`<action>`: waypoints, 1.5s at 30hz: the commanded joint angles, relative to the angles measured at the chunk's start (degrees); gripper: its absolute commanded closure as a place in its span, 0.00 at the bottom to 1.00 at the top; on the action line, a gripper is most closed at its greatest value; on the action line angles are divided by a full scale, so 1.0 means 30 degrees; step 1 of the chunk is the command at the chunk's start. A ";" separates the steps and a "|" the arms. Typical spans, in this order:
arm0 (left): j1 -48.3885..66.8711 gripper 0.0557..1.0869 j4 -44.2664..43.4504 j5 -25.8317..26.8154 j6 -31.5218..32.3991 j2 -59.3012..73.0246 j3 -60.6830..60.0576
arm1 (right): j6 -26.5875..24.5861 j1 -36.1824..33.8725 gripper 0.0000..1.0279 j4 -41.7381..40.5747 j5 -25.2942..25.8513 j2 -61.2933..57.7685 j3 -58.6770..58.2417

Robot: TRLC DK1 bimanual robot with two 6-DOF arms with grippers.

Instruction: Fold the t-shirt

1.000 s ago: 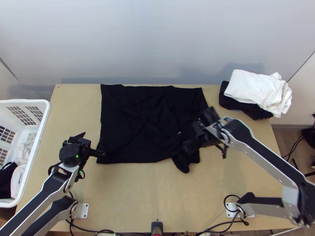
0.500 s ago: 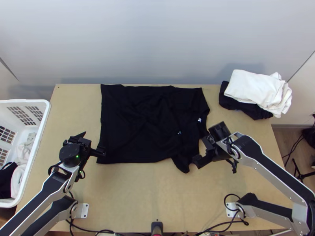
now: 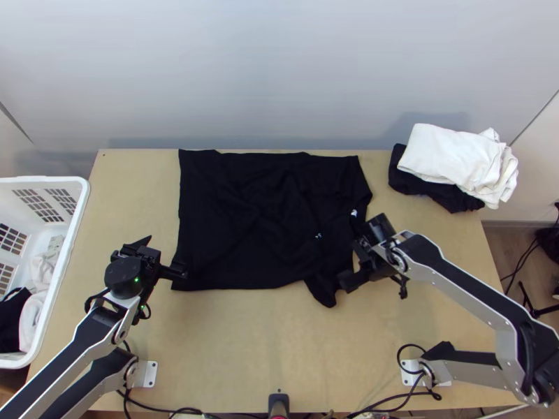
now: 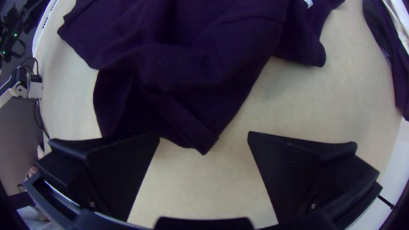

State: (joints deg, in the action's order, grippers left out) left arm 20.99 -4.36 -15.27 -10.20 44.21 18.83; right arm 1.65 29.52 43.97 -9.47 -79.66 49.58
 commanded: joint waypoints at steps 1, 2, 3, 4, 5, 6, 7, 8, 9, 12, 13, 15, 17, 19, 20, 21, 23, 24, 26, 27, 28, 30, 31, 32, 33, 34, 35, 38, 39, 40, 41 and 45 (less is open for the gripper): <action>-0.0025 0.07 0.0106 -0.0067 0.0030 -0.0263 -0.0154 | 0.0270 0.0913 0.07 -0.0387 0.0346 -0.1338 0.0875; -0.0025 0.07 0.0106 -0.0067 0.0030 -0.0263 -0.0183 | 0.0358 0.1001 0.07 -0.0387 0.0375 -0.1426 0.1021; -0.0025 0.07 0.0106 -0.0067 0.0030 -0.0263 -0.0212 | 0.0387 0.1118 0.07 -0.0387 0.0375 -0.1514 0.1139; -0.0025 0.07 0.0106 -0.0067 0.0030 -0.0263 -0.0212 | 0.0387 0.1264 0.07 -0.0387 0.0375 -0.1543 0.1168; -0.0025 0.07 0.0106 -0.0067 0.0030 -0.0263 -0.0241 | 0.0387 0.1352 0.11 -0.0387 0.0404 -0.1572 0.1197; -0.0025 0.07 0.0106 -0.0067 0.0030 -0.0263 -0.0241 | 0.0387 0.1381 0.12 -0.0387 0.0404 -0.1690 0.1168; -0.0025 0.07 0.0106 -0.0067 0.0030 -0.0263 -0.0241 | 0.0387 0.1411 0.12 -0.0387 0.0404 -0.1807 0.1109; -0.0055 0.07 0.0106 -0.0067 0.0030 -0.0263 -0.0241 | 0.0387 0.1411 0.12 -0.0387 0.0404 -0.1836 0.1051; -0.0055 0.07 0.0106 -0.0067 0.0030 -0.0263 -0.0271 | 0.0358 0.1411 0.12 -0.0387 0.0404 -0.1865 0.0904; -0.0055 0.07 0.0106 -0.0097 0.0000 -0.0263 -0.0241 | 0.0387 0.1440 0.12 -0.0387 0.0404 -0.1895 0.0582; -0.0084 0.07 0.0106 -0.0097 0.0000 -0.0263 -0.0241 | 0.0417 0.1557 0.12 -0.0358 0.0404 -0.1895 0.0494; -0.0113 0.07 0.0106 -0.0097 -0.0058 -0.0263 -0.0241 | 0.0417 0.1704 0.12 -0.0358 0.0404 -0.1865 0.0465; -0.0113 0.07 0.0077 -0.0097 -0.0058 -0.0263 -0.0241 | 0.0446 0.1821 0.13 -0.0358 0.0551 -0.1895 0.0494; -0.0142 0.07 0.0077 -0.0097 -0.0058 -0.0263 -0.0241 | 0.0387 0.1967 0.23 -0.0387 0.0551 -0.1895 0.0582; -0.0142 0.07 0.0077 -0.0097 -0.0058 -0.0263 -0.0241 | 0.0358 0.2026 0.30 -0.0387 0.0551 -0.1895 0.0611; -0.0142 0.07 0.0077 -0.0097 -0.0058 -0.0292 -0.0241 | 0.0358 0.2085 0.33 -0.0387 0.0551 -0.1895 0.0670; -0.0142 0.07 0.0077 -0.0097 -0.0058 -0.0292 -0.0241 | 0.0358 0.2172 0.34 -0.0387 0.0551 -0.1953 0.0787; -0.0142 0.07 0.0077 -0.0097 -0.0058 -0.0321 -0.0271 | 0.0358 0.2143 0.34 -0.0387 0.0551 -0.1953 0.0846; -0.0172 0.07 0.0077 -0.0097 -0.0058 -0.0409 -0.0329 | 0.0329 0.2114 0.34 -0.0358 0.0551 -0.1895 0.0904; -0.0172 0.07 0.0077 -0.0097 -0.0058 -0.0409 -0.0329 | 0.0329 0.2114 0.34 -0.0329 0.0551 -0.1865 0.0904; -0.0201 0.07 0.0077 -0.0097 -0.0058 -0.0438 -0.0359 | 0.0300 0.2143 0.34 -0.0270 0.0551 -0.1836 0.0904; -0.0201 0.07 0.0077 -0.0097 -0.0058 -0.0526 -0.0447 | 0.0270 0.2143 0.34 -0.0241 0.0551 -0.1865 0.0816; -0.0201 0.07 0.0077 -0.0097 -0.0058 -0.0556 -0.0505 | 0.0270 0.2172 0.34 -0.0212 0.0551 -0.1924 0.0787; -0.0230 0.07 0.0106 -0.0097 -0.0088 -0.0585 -0.0534 | 0.0241 0.2172 0.34 -0.0212 0.0551 -0.1983 0.0699; -0.0230 0.07 0.0106 -0.0097 -0.0088 -0.0614 -0.0534 | 0.0241 0.2143 0.34 -0.0212 0.0551 -0.2041 0.0670; -0.0230 0.07 0.0106 -0.0097 -0.0088 -0.0673 -0.0564 | 0.0182 0.2143 0.34 -0.0212 0.0580 -0.2071 0.0640; -0.0230 0.07 0.0106 -0.0097 -0.0117 -0.0702 -0.0534 | 0.0124 0.2114 0.35 -0.0212 0.0580 -0.2071 0.0611; -0.0230 0.07 0.0164 -0.0097 -0.0117 -0.0790 -0.0534 | -0.0199 0.1938 0.81 -0.0212 0.0580 -0.2041 0.0728; -0.0230 0.07 0.0164 -0.0097 -0.0117 -0.0790 -0.0534 | -0.0286 0.1909 0.95 -0.0212 0.0580 -0.2071 0.0816; -0.0230 0.07 0.0194 -0.0097 -0.0088 -0.0790 -0.0564 | -0.0286 0.1821 0.97 -0.0212 0.0580 -0.2071 0.0875; -0.0230 0.07 0.0194 -0.0097 -0.0117 -0.0790 -0.0564 | -0.0286 0.1733 0.97 -0.0212 0.0580 -0.2012 0.0875; -0.0230 0.07 0.0282 -0.0184 -0.0117 -0.1024 -0.0593 | -0.0257 0.1616 0.97 -0.0182 0.0580 -0.1631 0.0699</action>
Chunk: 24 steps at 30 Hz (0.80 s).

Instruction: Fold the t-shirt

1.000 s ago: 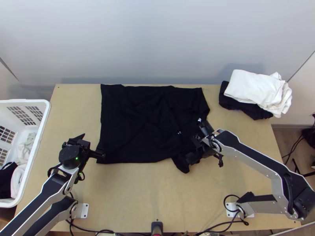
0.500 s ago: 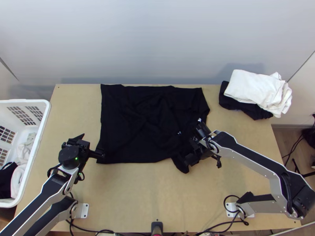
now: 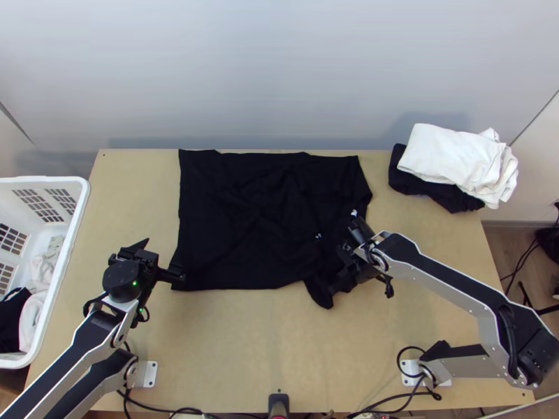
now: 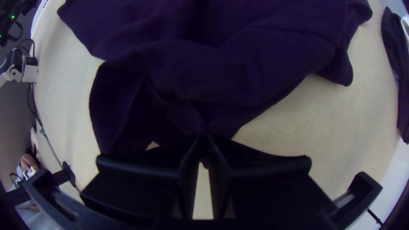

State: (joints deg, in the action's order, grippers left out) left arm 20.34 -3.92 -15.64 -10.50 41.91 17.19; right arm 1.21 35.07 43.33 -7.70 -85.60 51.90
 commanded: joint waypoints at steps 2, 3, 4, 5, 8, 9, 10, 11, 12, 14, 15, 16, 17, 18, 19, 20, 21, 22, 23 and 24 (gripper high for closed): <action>-0.0012 0.07 0.0282 -0.0061 -0.0015 -0.0376 -0.0047 | -0.0082 -0.0264 0.97 0.0000 -0.0010 0.0673 -0.0073; -0.0012 0.07 0.0370 -0.0090 -0.0015 -0.0435 -0.0017 | -0.0082 -0.0323 0.97 0.0000 0.0019 0.0819 0.0015; -0.0041 0.07 0.0429 -0.0090 -0.0015 -0.0523 -0.0017 | -0.0053 -0.0440 0.97 0.0029 0.0019 0.0937 0.0103; -0.0041 0.07 0.0458 -0.0090 -0.0044 -0.0611 0.0012 | -0.0053 -0.0528 0.97 0.0029 0.0019 0.1112 0.0220; -0.0041 0.07 0.0693 -0.0119 -0.0103 -0.0845 0.0100 | -0.0023 -0.0938 0.97 0.0263 0.0078 0.1757 0.0894; -0.0041 0.07 0.0868 -0.0090 -0.0132 -0.0875 0.0159 | -0.0023 -0.1084 0.97 0.0468 0.0107 0.1962 0.1274; -0.0041 0.07 0.0986 -0.0090 -0.0132 -0.0904 0.0159 | 0.0006 -0.1202 0.97 0.0820 0.0078 0.2196 0.1685; -0.0041 0.07 0.1015 -0.0090 -0.0132 -0.0933 0.0159 | 0.0035 -0.1260 0.97 0.1054 0.0107 0.2431 0.2065; -0.0041 0.07 0.1103 -0.0090 -0.0132 -0.1021 0.0129 | 0.0035 -0.1436 0.97 0.1259 0.0078 0.2724 0.2388; 0.0047 0.07 0.1249 -0.0061 -0.0103 -0.1167 0.0012 | 0.0269 -0.1641 0.97 0.1494 0.0107 0.3222 0.3032; 0.0164 0.07 0.1366 -0.0061 -0.0103 -0.1226 -0.0017 | 0.0357 -0.1758 0.97 0.1699 0.0078 0.3456 0.3296; 0.0193 0.07 0.1425 -0.0061 -0.0073 -0.1255 0.0012 | 0.0387 -0.1758 0.97 0.1875 0.0078 0.3661 0.3501; 0.0193 0.07 0.1484 -0.0061 -0.0073 -0.1285 0.0041 | 0.0416 -0.1787 0.97 0.1904 0.0078 0.3837 0.3560; 0.0193 0.07 0.1571 -0.0061 -0.0073 -0.1314 0.0071 | 0.0533 -0.1817 0.97 0.1904 0.0078 0.4042 0.3560; 0.0193 0.07 0.1777 -0.0061 -0.0073 -0.1343 0.0159 | 0.0562 -0.1846 0.97 0.1962 0.0078 0.4159 0.3530; 0.0193 0.07 0.2069 -0.0061 -0.0073 -0.1373 0.0217 | 0.0562 -0.1846 0.97 0.1962 0.0078 0.4218 0.3442; 0.0193 0.07 0.2245 -0.0061 -0.0073 -0.1460 0.0246 | 0.0621 -0.1846 0.97 0.1962 0.0078 0.4247 0.3355; 0.0223 0.07 0.2568 -0.0031 -0.0073 -0.1548 0.0217 | 0.0650 -0.1846 0.97 0.1992 0.0078 0.4276 0.3267; 0.0311 0.07 0.2714 -0.0031 -0.0073 -0.1607 0.0159 | 0.0738 -0.1875 0.97 0.1992 0.0078 0.4306 0.3179; 0.0311 0.07 0.2802 -0.0031 -0.0103 -0.1666 0.0071 | 0.0768 -0.1846 0.97 0.1992 0.0078 0.4364 0.3120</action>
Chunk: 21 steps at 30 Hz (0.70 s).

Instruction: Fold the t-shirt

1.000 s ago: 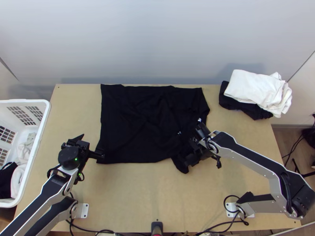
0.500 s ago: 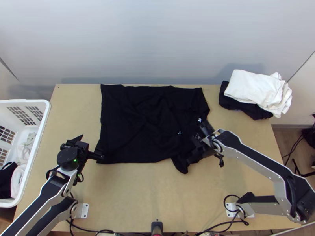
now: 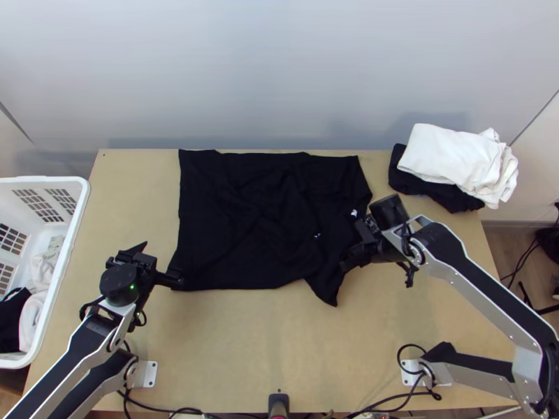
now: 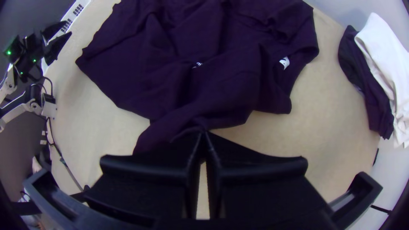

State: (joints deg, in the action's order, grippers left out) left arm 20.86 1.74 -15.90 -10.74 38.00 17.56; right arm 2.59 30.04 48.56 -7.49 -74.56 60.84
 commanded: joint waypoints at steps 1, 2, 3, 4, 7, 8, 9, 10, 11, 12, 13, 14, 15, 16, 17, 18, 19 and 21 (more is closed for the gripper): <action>0.0136 0.07 0.1120 0.0085 0.0007 -0.0449 -0.0024 | 0.0338 -0.0170 0.97 0.0250 0.0005 0.0773 0.0082; 0.0106 0.07 0.1384 0.0203 0.0007 -0.0479 -0.0024 | 0.0338 -0.0170 0.97 0.0250 0.0005 0.0802 0.0023; 0.0077 0.07 0.1559 0.0320 0.0065 -0.0479 -0.0024 | 0.0338 -0.0170 0.97 0.0250 0.0005 0.0861 -0.0006; 0.0019 0.07 0.1882 0.0554 0.0182 -0.0479 0.0035 | 0.0367 -0.0170 0.97 0.0250 0.0005 0.0861 -0.0006; -0.0597 0.07 0.2878 0.2107 0.0944 -0.0098 0.0328 | 0.0338 -0.0170 0.97 0.0221 0.0005 0.0802 -0.0065; -0.0860 0.07 0.2878 0.2576 0.1120 0.0195 0.0357 | 0.0338 -0.0170 0.97 0.0250 0.0005 0.0802 -0.0094; -0.1095 0.07 0.2907 0.3191 0.1266 0.0547 0.0386 | 0.0338 -0.0170 0.97 0.0250 0.0005 0.0802 -0.0153; -0.1241 0.06 0.2878 0.3748 0.1296 0.0840 0.0386 | 0.0367 -0.0170 0.97 0.0221 0.0005 0.0802 -0.0182; -0.1241 0.06 0.2819 0.4187 0.1296 0.1133 0.0386 | 0.0367 -0.0170 0.97 0.0250 0.0005 0.0802 -0.0241; -0.1183 0.06 0.2790 0.4597 0.1266 0.1367 0.0386 | 0.0396 -0.0170 0.97 0.0221 0.0005 0.0802 -0.0358; -0.1036 0.06 0.2702 0.4890 0.1149 0.1631 0.0386 | 0.0455 -0.0170 0.97 0.0221 0.0005 0.0802 -0.0416; -0.0831 0.06 0.2702 0.5125 0.1032 0.1777 0.0445 | 0.0455 -0.0170 0.97 0.0221 0.0005 0.0802 -0.0504; -0.0655 0.06 0.2761 0.5447 0.0886 0.1953 0.0591 | 0.0455 -0.0170 0.97 0.0250 0.0005 0.0802 -0.0563; -0.0567 0.06 0.2936 0.5798 0.0534 0.2217 0.0767 | 0.0455 -0.0170 0.97 0.0221 0.0005 0.0802 -0.0621; -0.0597 0.06 0.2966 0.6179 0.0300 0.2510 0.0884 | 0.0484 -0.0170 0.97 0.0250 0.0005 0.0832 -0.0651; -0.0655 0.06 0.2966 0.6560 -0.0140 0.2920 0.1031 | 0.0514 -0.0170 0.97 0.0250 0.0005 0.0861 -0.0680; -0.0831 0.06 0.2966 0.7117 -0.0462 0.3447 0.1177 | 0.0514 -0.0170 0.97 0.0250 0.0005 0.0861 -0.0709; -0.1183 0.06 0.3229 0.8289 -0.1019 0.4385 0.1675 | 0.0572 -0.0170 0.97 0.0250 0.0005 0.0861 -0.0768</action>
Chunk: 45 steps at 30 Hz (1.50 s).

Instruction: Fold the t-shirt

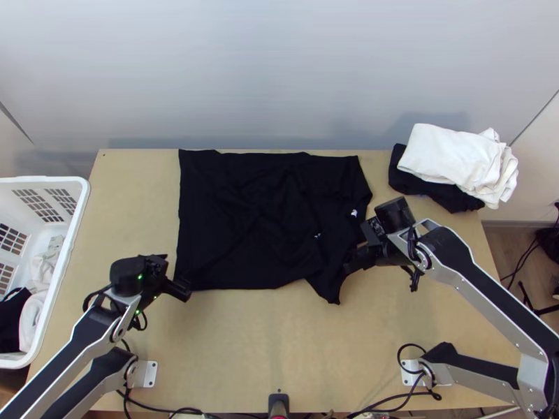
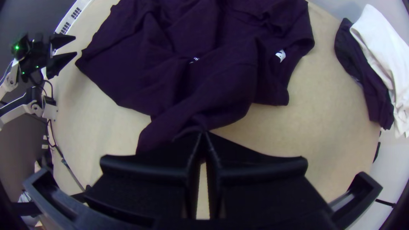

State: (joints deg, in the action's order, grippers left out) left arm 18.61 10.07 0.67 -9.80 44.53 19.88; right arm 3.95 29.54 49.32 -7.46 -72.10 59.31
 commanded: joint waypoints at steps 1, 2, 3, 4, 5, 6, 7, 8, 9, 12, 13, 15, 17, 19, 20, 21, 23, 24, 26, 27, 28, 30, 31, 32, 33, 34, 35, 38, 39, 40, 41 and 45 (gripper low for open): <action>-0.0432 0.06 0.0600 0.3206 -0.1508 0.2587 0.1108 | 0.0150 -0.0003 0.97 -0.0005 -0.0002 0.0038 -0.0316; -0.0462 0.06 0.0629 0.3645 -0.1596 0.2939 0.1313 | 0.0208 -0.0003 0.97 -0.0005 -0.0002 0.0038 -0.0346; -0.0520 0.06 0.0659 0.3967 -0.1947 0.3349 0.1489 | 0.0267 -0.0003 0.97 -0.0005 -0.0002 0.0038 -0.0375; -0.0608 0.06 0.0483 0.4114 -0.2269 0.3905 0.1577 | 0.0355 0.0026 0.97 -0.0005 -0.0002 0.0038 -0.0404; -0.0725 0.06 0.0278 0.4231 -0.2826 0.4609 0.1635 | 0.0413 0.0026 0.97 -0.0005 -0.0002 0.0067 -0.0375; -0.0872 0.06 -0.0250 0.4231 -0.3295 0.5400 0.1635 | 0.0501 0.0026 0.97 -0.0005 -0.0002 0.0125 -0.0375; -0.0960 0.07 -0.0836 0.4231 -0.3646 0.6191 0.1635 | 0.0501 0.0026 0.97 -0.0005 -0.0002 0.0155 -0.0375; -0.1018 0.06 -0.1041 0.4231 -0.4057 0.6806 0.1694 | 0.0531 0.0026 0.97 -0.0005 -0.0002 0.0155 -0.0346; -0.1077 0.07 -0.1158 0.4231 -0.4496 0.7275 0.1723 | 0.0531 0.0026 0.97 -0.0005 -0.0002 0.0184 -0.0316; -0.1575 0.07 -0.1480 0.4202 -0.5258 0.8212 0.2133 | 0.0589 0.0026 0.97 0.0054 -0.0002 0.0184 -0.0170; -0.1897 0.07 -0.1363 0.4231 -0.5434 0.8183 0.2368 | 0.0589 0.0026 0.97 0.0083 -0.0002 0.0213 -0.0141; -0.2483 0.07 -0.1011 0.4260 -0.5697 0.7743 0.2749 | 0.0619 0.0026 0.97 0.0142 -0.0002 0.0184 -0.0053; -0.2864 0.07 0.0395 0.4436 -0.6078 0.7040 0.3188 | 0.0648 -0.0003 0.97 0.0113 0.0027 0.0184 -0.0141; -0.2922 0.07 0.1567 0.4905 -0.6312 0.6542 0.3217 | 0.0677 -0.0061 0.97 0.0113 -0.0002 0.0038 -0.0287; -0.2952 0.07 0.2006 0.5022 -0.6518 0.6542 0.3159 | 0.0677 -0.0061 0.97 0.0113 -0.0002 -0.0050 -0.0346; -0.2952 0.07 0.2241 0.5256 -0.6547 0.6572 0.3100 | 0.0677 -0.0061 0.97 0.0113 -0.0002 -0.0138 -0.0404; -0.2922 0.07 0.2387 0.5579 -0.6547 0.6601 0.3012 | 0.0706 -0.0032 0.97 0.0113 -0.0002 -0.0343 -0.0434; -0.2864 0.07 0.2592 0.5930 -0.6547 0.6572 0.3012 | 0.0706 0.0026 0.97 0.0083 -0.0002 -0.0402 -0.0463; -0.2571 0.07 0.2885 0.6077 -0.6430 0.6542 0.3071 | 0.0706 0.0085 0.97 0.0083 -0.0002 -0.0548 -0.0463; -0.2366 0.07 0.3032 0.6106 -0.6371 0.6542 0.3100 | 0.0706 0.0085 0.97 0.0083 -0.0002 -0.0578 -0.0463; -0.2131 0.07 0.3207 0.6223 -0.6312 0.6542 0.3100 | 0.0648 0.0085 0.97 0.0083 0.0027 -0.0607 -0.0492; -0.1926 0.07 0.3120 0.6487 -0.6078 0.6659 0.3012 | 0.0648 0.0026 0.97 0.0083 -0.0002 -0.0666 -0.0463; -0.1809 0.07 0.3002 0.6663 -0.5990 0.6864 0.2983 | 0.0648 0.0026 0.97 0.0083 -0.0002 -0.0636 -0.0434; -0.1751 0.07 0.2651 0.6780 -0.5932 0.7216 0.2866 | 0.0648 0.0026 0.97 0.0113 -0.0002 -0.0636 -0.0463; -0.1721 0.07 0.2182 0.6897 -0.5902 0.7626 0.2749 | 0.0677 0.0026 0.97 0.0113 -0.0002 -0.0607 -0.0463; -0.1721 0.07 0.1713 0.6897 -0.5873 0.8124 0.2690 | 0.0706 0.0026 0.97 0.0113 -0.0002 -0.0607 -0.0492; -0.1721 0.07 0.1362 0.6897 -0.5873 0.8593 0.2661 | 0.0765 0.0056 0.97 0.0113 -0.0002 -0.0578 -0.0522; -0.1780 0.29 0.0834 0.7043 -0.5873 0.9618 0.2954 | 0.0882 0.0085 0.97 0.0113 -0.0002 -0.0490 -0.0639; -0.1838 0.46 0.0688 0.7219 -0.5873 0.9706 0.2983 | 0.0882 0.0085 0.97 0.0171 0.0027 -0.0460 -0.0639; -0.1897 0.70 0.0307 0.7454 -0.5814 0.9677 0.2954 | 0.0882 0.0085 0.97 0.0230 0.0027 -0.0402 -0.0668; -0.1926 0.91 -0.0074 0.7512 -0.5492 0.9618 0.3012 | 0.0882 0.0085 0.97 0.0230 0.0027 -0.0343 -0.0697; -0.2776 0.96 -0.0191 0.7541 -0.3998 0.9179 0.4038 | 0.0941 0.0085 0.97 0.0288 0.0027 -0.0255 -0.0785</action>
State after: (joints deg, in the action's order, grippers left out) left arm 12.53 11.86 22.33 -26.02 71.72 29.21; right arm 6.46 29.76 49.87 -7.46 -73.34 57.39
